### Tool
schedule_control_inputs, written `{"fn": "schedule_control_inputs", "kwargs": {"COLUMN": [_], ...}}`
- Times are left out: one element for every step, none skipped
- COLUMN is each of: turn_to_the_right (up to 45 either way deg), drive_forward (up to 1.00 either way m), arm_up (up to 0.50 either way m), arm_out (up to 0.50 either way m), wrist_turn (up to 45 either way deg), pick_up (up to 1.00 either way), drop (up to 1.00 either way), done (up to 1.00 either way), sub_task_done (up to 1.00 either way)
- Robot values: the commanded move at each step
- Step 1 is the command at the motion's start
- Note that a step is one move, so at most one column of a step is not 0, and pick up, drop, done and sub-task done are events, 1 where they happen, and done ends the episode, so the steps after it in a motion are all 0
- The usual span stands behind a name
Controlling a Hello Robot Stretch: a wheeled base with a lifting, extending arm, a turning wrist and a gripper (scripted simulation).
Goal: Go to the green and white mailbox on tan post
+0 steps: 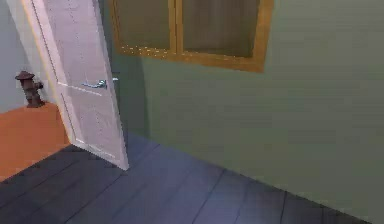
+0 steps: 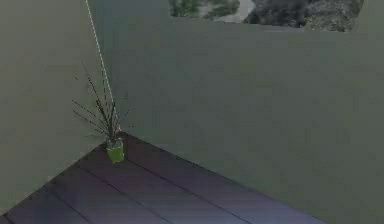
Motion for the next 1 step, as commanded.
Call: {"fn": "schedule_control_inputs", "kwargs": {"turn_to_the_right": [-39.0], "drive_forward": [0.00], "arm_up": [0.00], "arm_out": [0.00], "wrist_turn": [0.0], "pick_up": [0.00], "drop": [0.00], "done": [0.00], "sub_task_done": [0.00]}}
